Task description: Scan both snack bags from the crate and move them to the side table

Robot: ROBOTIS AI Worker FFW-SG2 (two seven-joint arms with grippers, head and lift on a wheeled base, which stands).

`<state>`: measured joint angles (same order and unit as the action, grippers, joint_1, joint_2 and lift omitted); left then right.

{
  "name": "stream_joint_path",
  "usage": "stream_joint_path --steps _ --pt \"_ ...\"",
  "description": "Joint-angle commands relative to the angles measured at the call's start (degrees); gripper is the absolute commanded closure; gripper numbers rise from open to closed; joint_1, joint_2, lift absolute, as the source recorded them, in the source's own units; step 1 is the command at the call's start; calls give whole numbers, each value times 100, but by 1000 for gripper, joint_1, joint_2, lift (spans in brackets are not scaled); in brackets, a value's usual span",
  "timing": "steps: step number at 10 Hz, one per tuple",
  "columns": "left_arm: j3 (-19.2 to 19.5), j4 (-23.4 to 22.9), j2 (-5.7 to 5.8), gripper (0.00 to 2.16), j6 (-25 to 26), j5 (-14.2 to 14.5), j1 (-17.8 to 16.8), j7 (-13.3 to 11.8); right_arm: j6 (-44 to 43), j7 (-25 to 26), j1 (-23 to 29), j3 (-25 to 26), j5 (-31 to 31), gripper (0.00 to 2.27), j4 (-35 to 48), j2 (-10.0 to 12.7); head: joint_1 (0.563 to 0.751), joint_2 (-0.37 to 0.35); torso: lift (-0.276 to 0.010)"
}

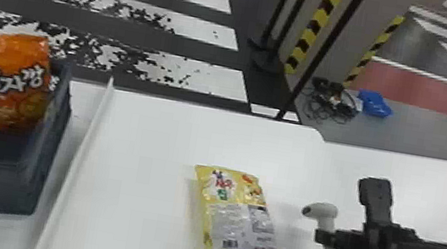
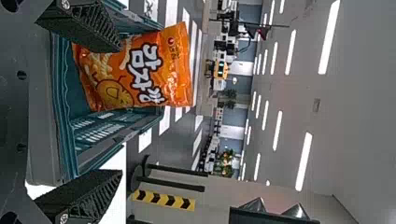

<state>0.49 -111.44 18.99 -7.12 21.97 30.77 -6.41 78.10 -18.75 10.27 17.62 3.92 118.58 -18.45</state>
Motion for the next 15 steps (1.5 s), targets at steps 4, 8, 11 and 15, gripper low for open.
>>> stream_joint_path --steps 4,8,11,15 --pt "-23 0 0 76 5 1 0 0 1198 82 783 -356 276 2236 1897 430 695 -229 -99" --pt "-58 44 -27 76 5 1 -44 0 1198 161 1231 -698 364 2236 2890 633 695 -179 -99" --pt "-93 105 -27 76 -13 18 -97 0 1198 346 1724 -1569 935 2236 3602 747 695 -112 -99" --pt "-146 246 -27 76 -30 36 -159 0 1198 741 2181 -2808 1700 2236 3857 826 695 -35 -99"
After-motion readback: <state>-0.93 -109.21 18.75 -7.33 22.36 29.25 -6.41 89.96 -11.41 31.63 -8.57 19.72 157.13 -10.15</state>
